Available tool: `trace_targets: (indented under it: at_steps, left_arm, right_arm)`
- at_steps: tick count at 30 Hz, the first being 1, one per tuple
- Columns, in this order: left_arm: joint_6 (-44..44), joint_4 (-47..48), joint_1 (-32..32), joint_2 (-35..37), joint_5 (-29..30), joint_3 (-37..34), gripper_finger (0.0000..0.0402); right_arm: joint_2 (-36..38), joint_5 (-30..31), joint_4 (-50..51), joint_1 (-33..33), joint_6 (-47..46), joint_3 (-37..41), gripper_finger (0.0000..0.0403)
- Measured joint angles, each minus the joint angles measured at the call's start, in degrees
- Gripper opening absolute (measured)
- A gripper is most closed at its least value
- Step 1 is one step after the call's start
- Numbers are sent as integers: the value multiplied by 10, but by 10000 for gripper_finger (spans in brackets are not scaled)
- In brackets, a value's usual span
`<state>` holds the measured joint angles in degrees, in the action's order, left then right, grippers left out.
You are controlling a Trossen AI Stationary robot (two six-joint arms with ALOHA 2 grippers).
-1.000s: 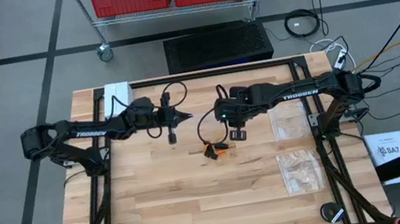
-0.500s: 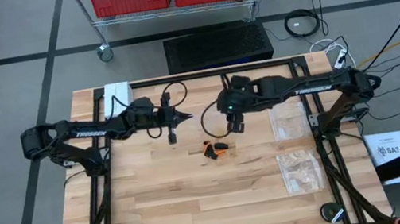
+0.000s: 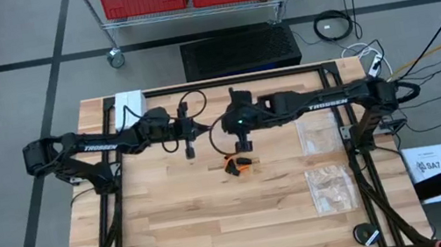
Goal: Sort rubber bands
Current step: Open the top left transparent zip bag
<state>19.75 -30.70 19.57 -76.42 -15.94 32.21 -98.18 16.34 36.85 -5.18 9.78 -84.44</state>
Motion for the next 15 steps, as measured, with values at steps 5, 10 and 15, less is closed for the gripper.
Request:
trace_targets:
  at_steps: [5,10,15]
  left_arm:
    - [0,0,0,0,0,0,0]
    - [0,0,0,0,0,0,0]
    - [-3,2,0,0,0,0,0]
  right_arm:
    - [-14,1,1,-3,3,0,2]
    - [-20,1,-1,-5,4,0,1]
    - [-17,1,6,5,-11,0,1]
